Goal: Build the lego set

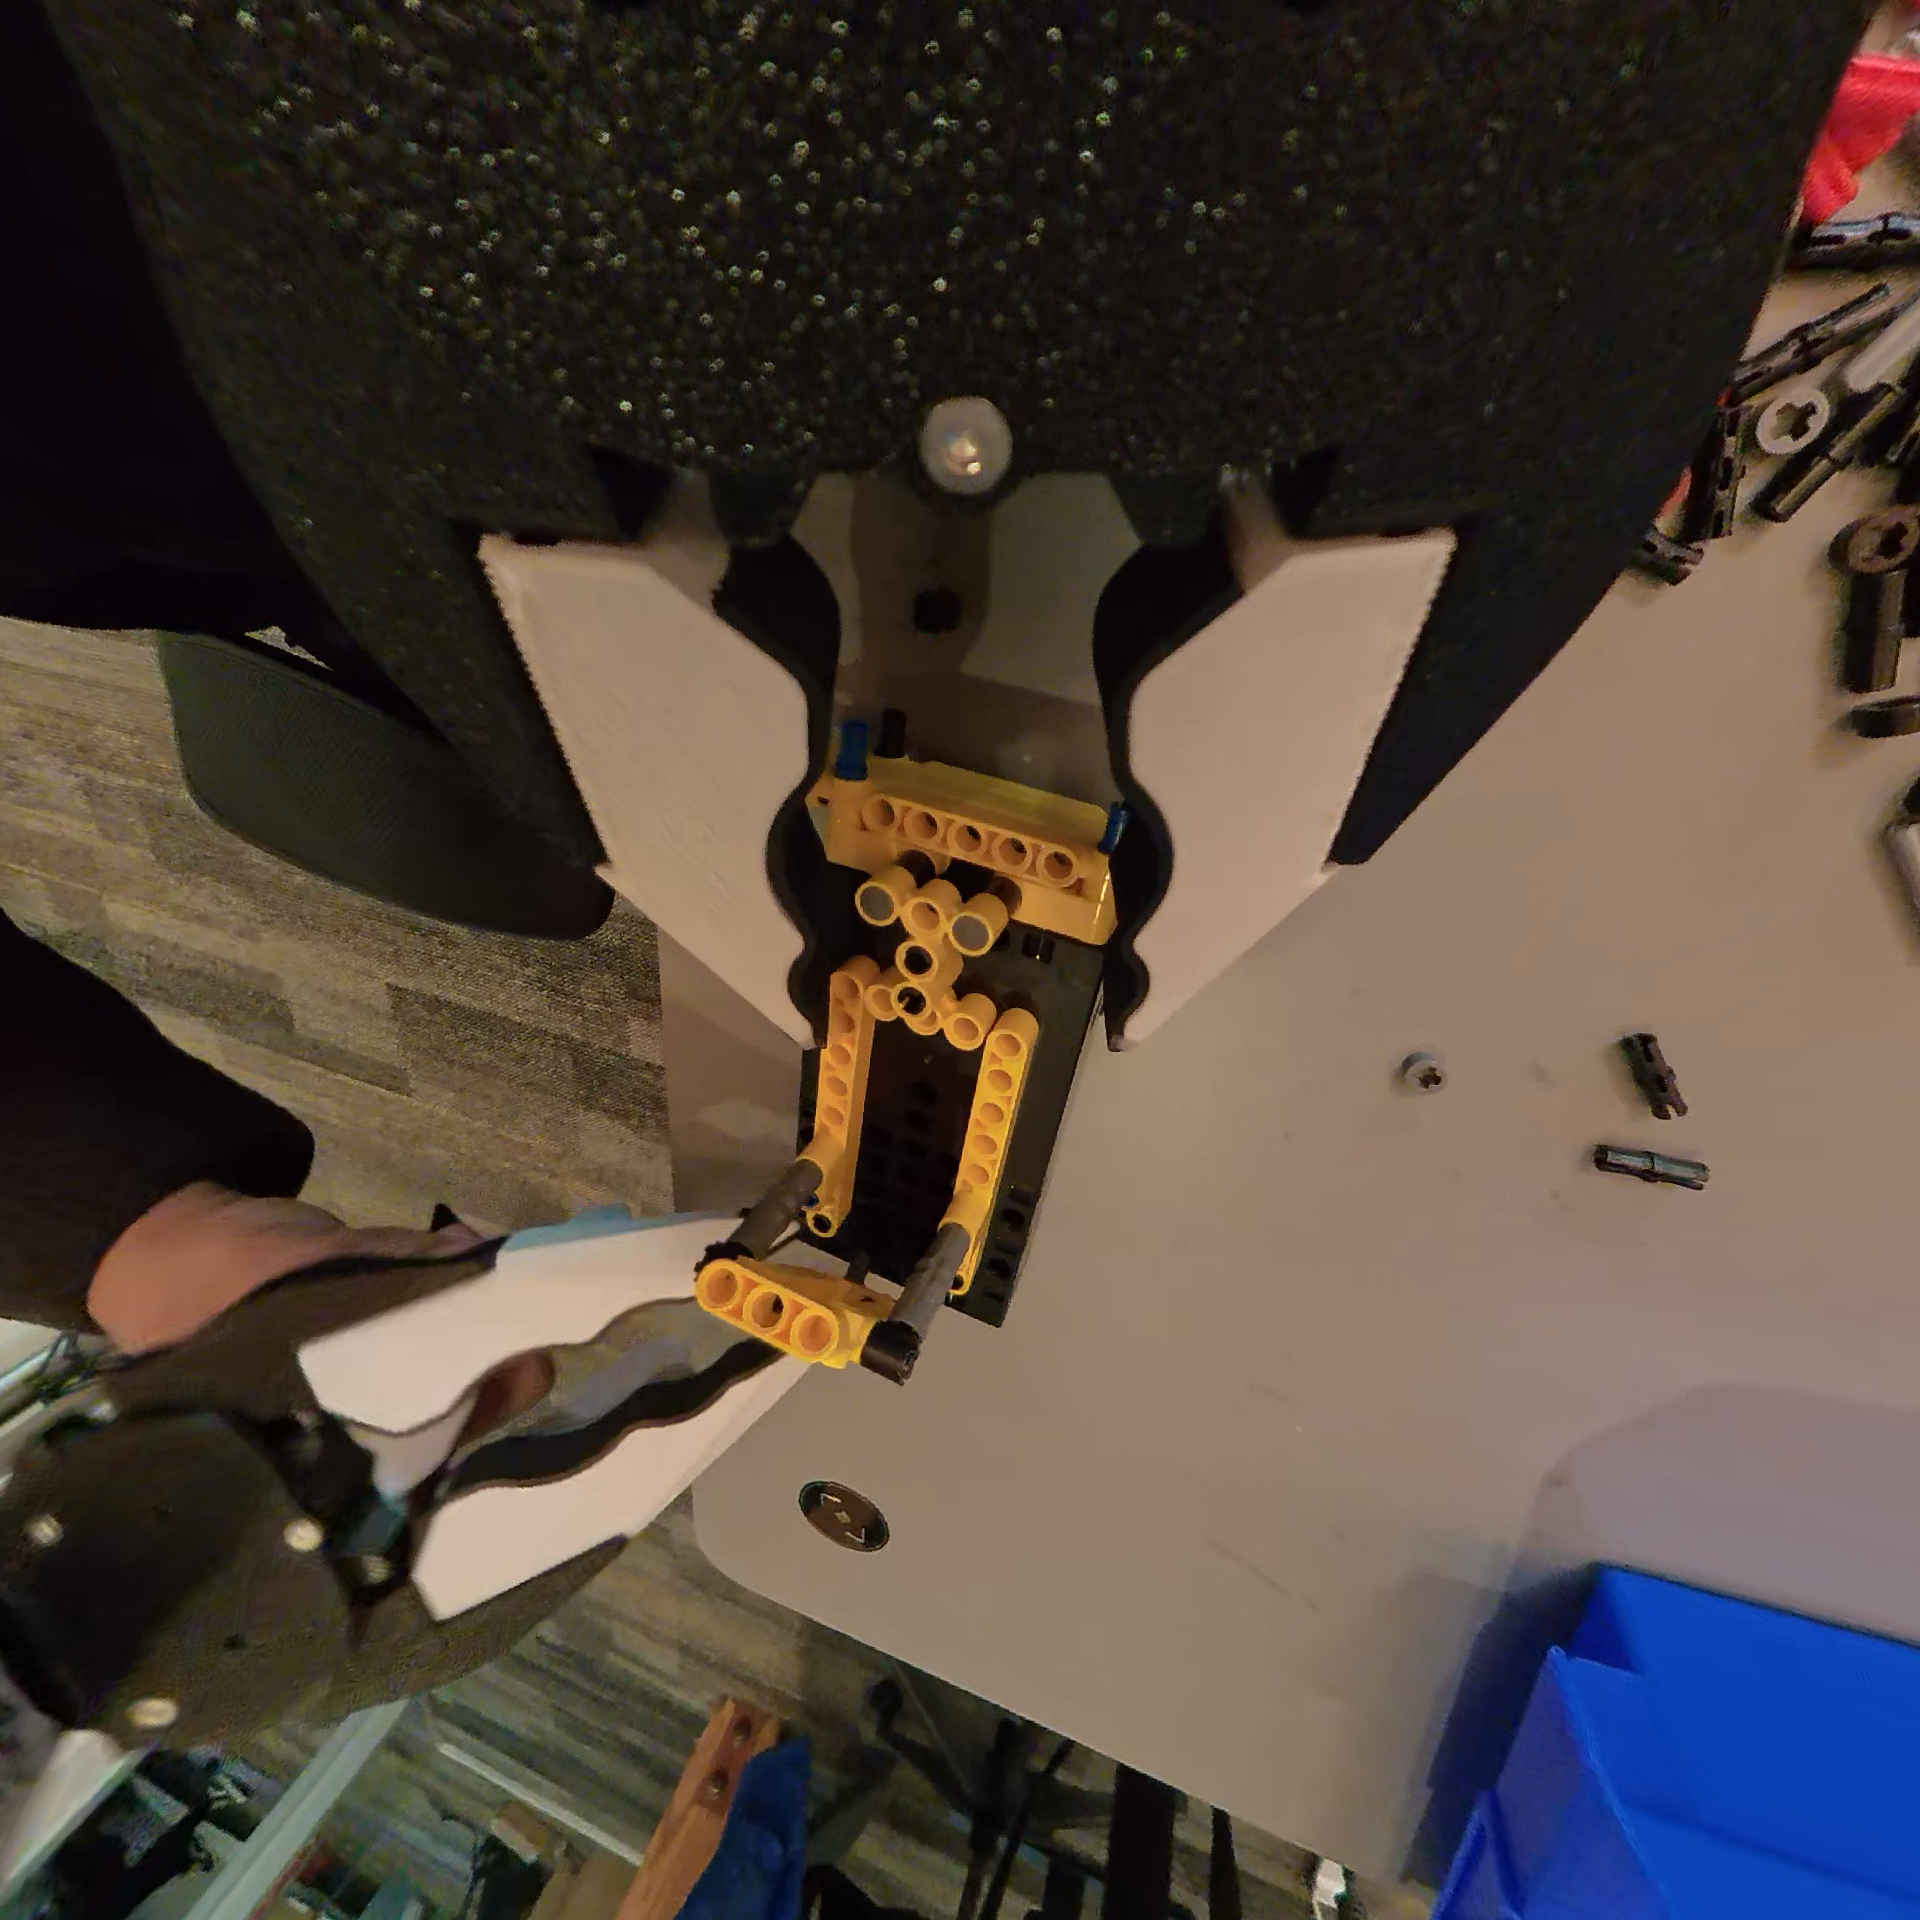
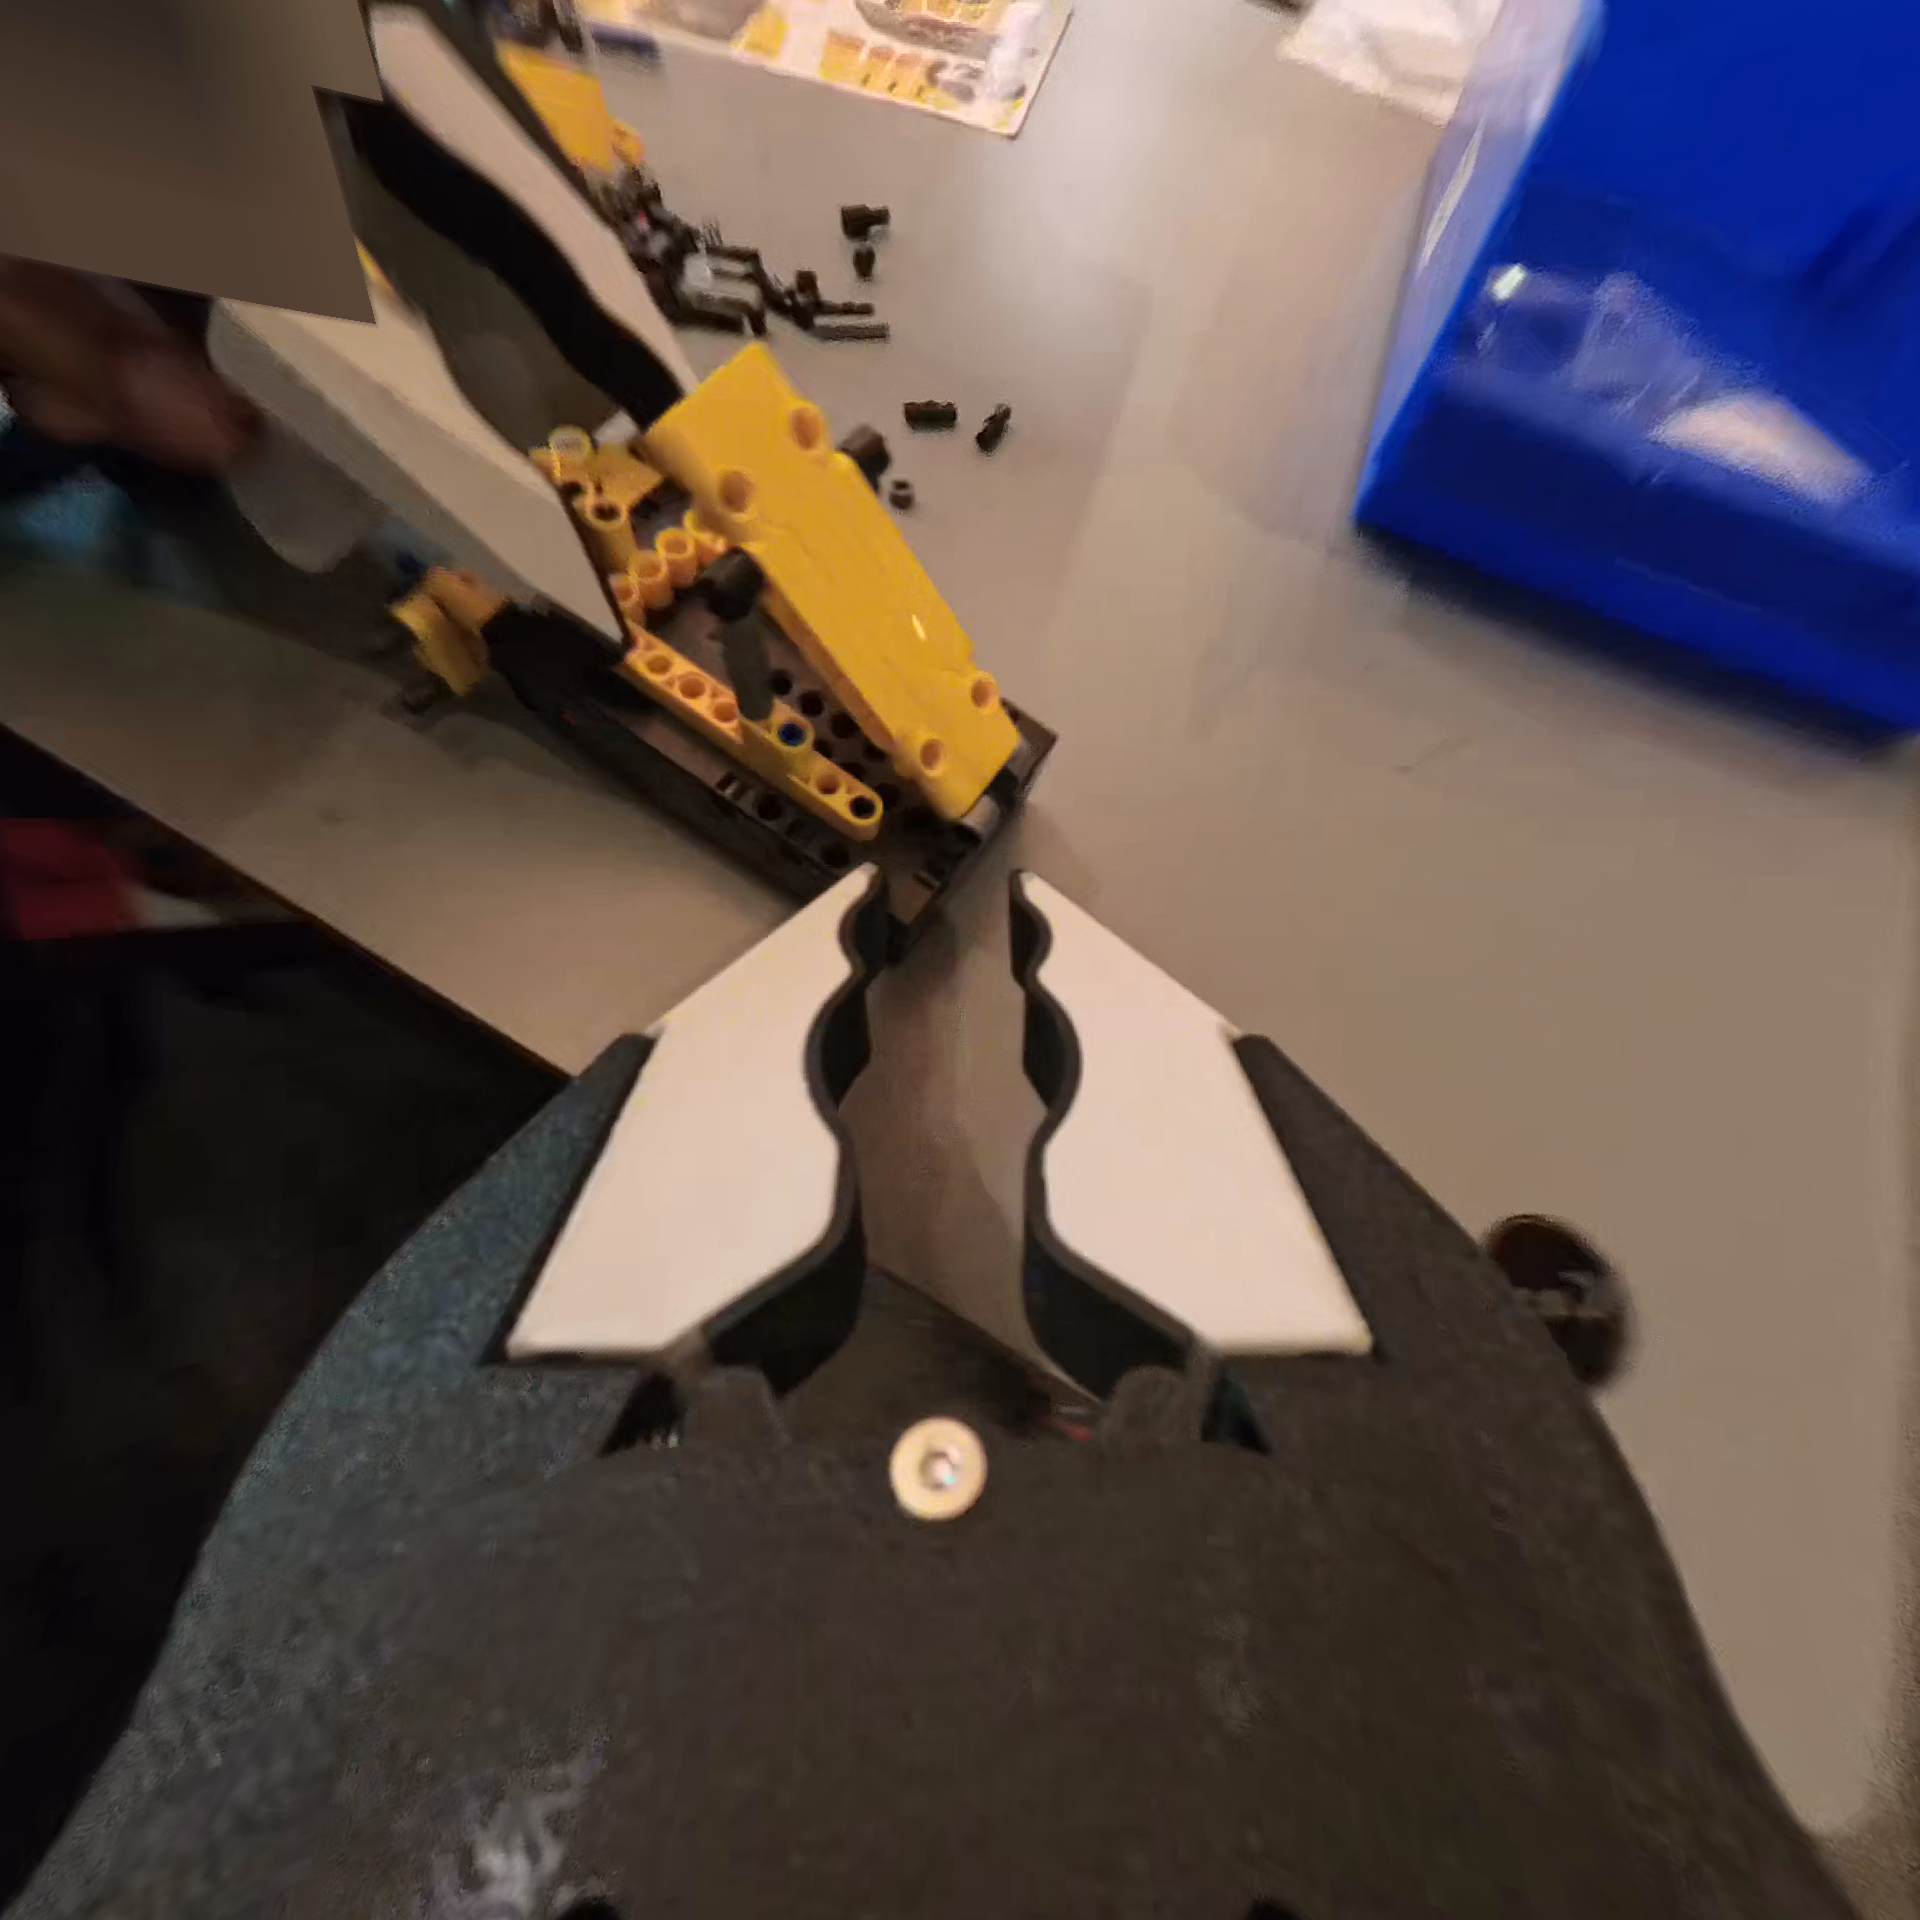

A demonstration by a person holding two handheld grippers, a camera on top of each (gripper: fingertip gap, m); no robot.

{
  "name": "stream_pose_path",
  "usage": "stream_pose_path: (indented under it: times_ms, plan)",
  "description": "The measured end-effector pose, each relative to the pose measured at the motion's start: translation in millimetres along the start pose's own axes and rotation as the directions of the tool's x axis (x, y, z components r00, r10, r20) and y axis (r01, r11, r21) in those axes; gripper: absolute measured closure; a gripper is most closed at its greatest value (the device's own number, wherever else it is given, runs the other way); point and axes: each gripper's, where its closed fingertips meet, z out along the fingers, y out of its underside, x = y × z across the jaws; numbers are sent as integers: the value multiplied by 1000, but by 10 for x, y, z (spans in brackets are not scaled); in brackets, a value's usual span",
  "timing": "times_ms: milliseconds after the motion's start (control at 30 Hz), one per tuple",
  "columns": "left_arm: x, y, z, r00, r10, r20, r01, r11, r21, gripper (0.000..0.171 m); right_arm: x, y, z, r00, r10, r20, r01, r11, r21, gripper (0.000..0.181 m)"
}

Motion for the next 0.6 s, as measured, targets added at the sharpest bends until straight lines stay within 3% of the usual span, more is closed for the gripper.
stream_pose_path:
  times_ms: [100,200,267,600]
  plan:
    - [-5,-4,3,1000,0,3,0,1000,1,120,14,-65,-14,961,-232,-151,225,972,-63,158]
    - [-3,-2,1,1000,4,3,-4,1000,0,120,156,-103,-115,936,-246,-251,245,969,-38,157]
    - [-2,0,0,1000,11,6,-11,1000,-1,120,245,-110,-173,930,-249,-271,250,968,-31,148]
    - [7,-1,3,1000,18,-26,-18,1000,-5,120,54,-137,7,924,-371,93,378,923,-69,140]
